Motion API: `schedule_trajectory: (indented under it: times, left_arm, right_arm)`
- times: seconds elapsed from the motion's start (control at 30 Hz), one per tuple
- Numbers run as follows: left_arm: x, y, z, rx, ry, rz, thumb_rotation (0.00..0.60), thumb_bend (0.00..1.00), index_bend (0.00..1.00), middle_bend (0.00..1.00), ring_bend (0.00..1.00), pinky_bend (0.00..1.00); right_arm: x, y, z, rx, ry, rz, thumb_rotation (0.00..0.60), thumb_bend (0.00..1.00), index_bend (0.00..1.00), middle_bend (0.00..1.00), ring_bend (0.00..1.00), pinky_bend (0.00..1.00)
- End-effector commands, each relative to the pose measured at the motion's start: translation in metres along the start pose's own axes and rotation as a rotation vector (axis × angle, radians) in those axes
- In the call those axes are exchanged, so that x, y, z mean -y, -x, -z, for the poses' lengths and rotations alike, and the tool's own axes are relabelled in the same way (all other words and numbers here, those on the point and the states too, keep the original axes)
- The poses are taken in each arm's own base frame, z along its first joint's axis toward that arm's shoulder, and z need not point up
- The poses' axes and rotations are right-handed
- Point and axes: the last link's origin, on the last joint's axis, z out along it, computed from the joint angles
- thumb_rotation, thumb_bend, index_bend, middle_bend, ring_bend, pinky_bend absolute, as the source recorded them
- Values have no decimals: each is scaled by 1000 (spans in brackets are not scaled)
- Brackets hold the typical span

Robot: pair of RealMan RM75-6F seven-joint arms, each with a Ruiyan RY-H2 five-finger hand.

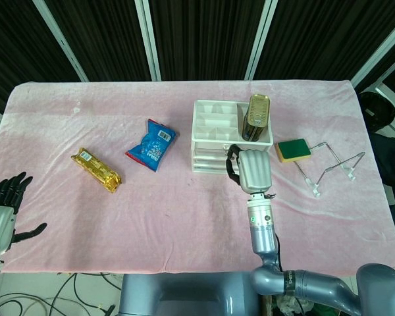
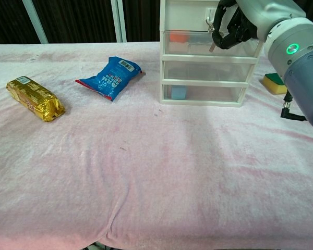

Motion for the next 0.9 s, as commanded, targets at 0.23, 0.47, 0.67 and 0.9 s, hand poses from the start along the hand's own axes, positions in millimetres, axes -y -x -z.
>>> schedule_trajectory:
  times: [0.23, 0.47, 0.67, 0.9]
  left_arm:
    - [0, 1, 0, 16, -9, 7, 600, 0, 0, 0, 0, 0]
    - [0, 0, 0, 16, -12, 12, 600, 0, 0, 0, 0, 0]
    - [0, 1, 0, 19, -14, 12, 600, 0, 0, 0, 0, 0]
    - [-1, 1, 0, 21, -16, 13, 600, 0, 0, 0, 0, 0]
  right_arm:
    - [1, 2, 2, 0, -3, 7, 600, 445, 630, 968, 1000, 946]
    - [4, 5, 5, 3, -14, 3, 600, 363, 547, 968, 1000, 946]
    - [6, 6, 5, -3, -20, -2, 600, 349, 497, 967, 1000, 946]
    - [7, 5, 4, -14, -21, -5, 600, 347, 431, 968, 1000, 946]
